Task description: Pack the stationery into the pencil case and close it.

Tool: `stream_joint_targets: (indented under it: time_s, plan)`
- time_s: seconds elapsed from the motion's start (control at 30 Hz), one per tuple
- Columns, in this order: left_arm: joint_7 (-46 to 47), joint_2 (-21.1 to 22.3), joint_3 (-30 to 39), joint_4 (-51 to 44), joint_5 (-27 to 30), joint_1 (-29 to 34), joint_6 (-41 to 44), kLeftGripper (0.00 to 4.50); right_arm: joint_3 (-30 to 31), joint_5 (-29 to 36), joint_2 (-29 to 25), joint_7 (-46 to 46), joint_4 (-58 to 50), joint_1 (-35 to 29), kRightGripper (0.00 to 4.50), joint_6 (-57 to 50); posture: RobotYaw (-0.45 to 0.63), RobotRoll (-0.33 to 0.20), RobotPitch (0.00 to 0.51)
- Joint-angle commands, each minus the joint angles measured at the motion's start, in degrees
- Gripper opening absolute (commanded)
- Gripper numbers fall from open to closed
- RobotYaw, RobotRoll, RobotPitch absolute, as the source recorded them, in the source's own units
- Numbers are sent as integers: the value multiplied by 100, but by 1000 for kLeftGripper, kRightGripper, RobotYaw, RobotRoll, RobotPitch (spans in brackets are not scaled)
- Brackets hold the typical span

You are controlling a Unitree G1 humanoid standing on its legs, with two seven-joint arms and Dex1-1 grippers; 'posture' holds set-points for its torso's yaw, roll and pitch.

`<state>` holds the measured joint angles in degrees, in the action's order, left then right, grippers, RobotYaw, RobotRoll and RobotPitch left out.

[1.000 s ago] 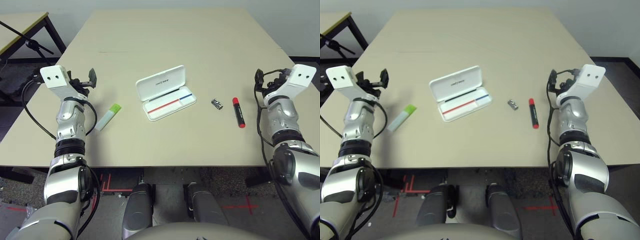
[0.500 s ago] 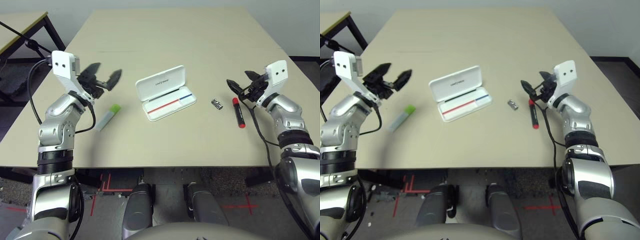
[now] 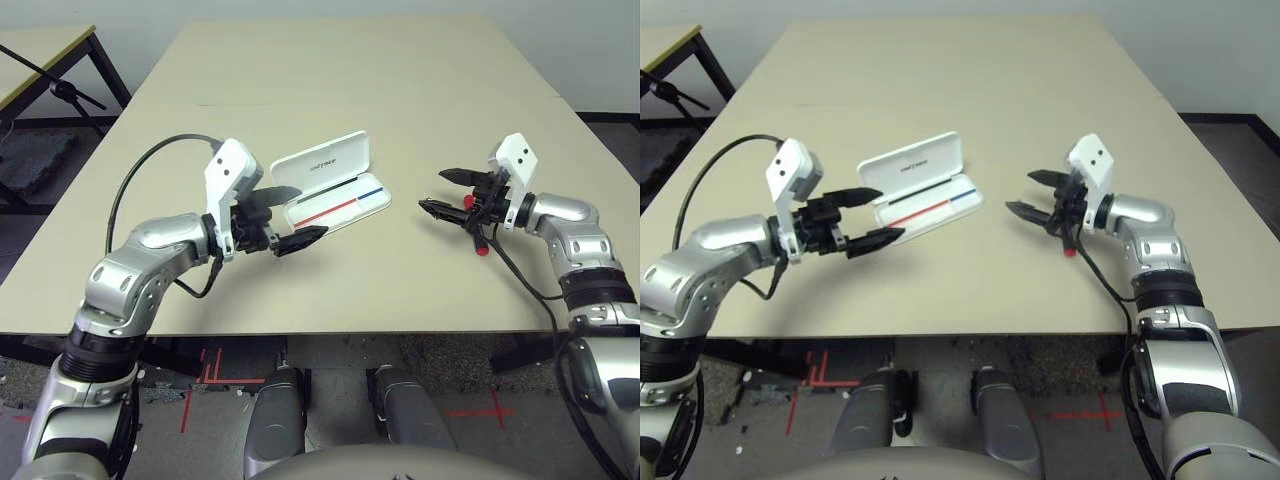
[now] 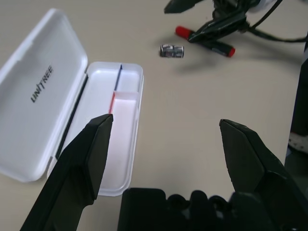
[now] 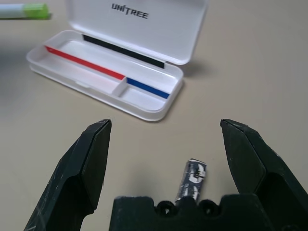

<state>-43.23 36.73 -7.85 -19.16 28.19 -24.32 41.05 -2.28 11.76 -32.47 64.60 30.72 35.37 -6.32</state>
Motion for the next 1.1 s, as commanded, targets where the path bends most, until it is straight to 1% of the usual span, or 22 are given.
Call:
stream_joint_targets:
  time_s: [0.03,0.13,0.23,0.37,0.6,0.83,0.93,1.03,1.1]
  plan:
    - [21,-87,-380,325,-430,-130,-97,4461,131,46,-46,98,-262,-105,4500,-210,-35,0,93]
    - [-3,-170,-581,604,-707,-215,-228,4461,160,55,-45,109,-380,-138,4500,-297,-40,0,94]
    - [13,-310,-831,1071,-1073,-376,-373,4461,179,63,-29,93,-455,-161,4500,-336,-46,0,93]
    - [-68,-475,-1051,1603,-1416,-518,-531,4461,211,90,12,67,-576,-211,4500,-387,-56,0,92]
    - [-265,-755,-1232,2298,-1754,-689,-760,4461,190,162,17,65,-763,-287,4500,-516,-74,0,88]
    - [-481,-910,-1278,2569,-1921,-755,-821,4461,180,242,17,53,-953,-344,4500,-647,-76,0,88]
    - [-603,-981,-1242,2623,-1871,-746,-730,4461,184,313,61,43,-1077,-387,4500,-744,-84,0,87]
    - [-661,-1014,-1238,2637,-1870,-729,-602,3888,173,383,95,17,-1164,-416,4500,-832,-86,0,87]
    - [-685,-1024,-1225,2652,-1877,-720,-536,3146,182,397,99,-1,-1212,-432,4500,-869,-85,0,88]
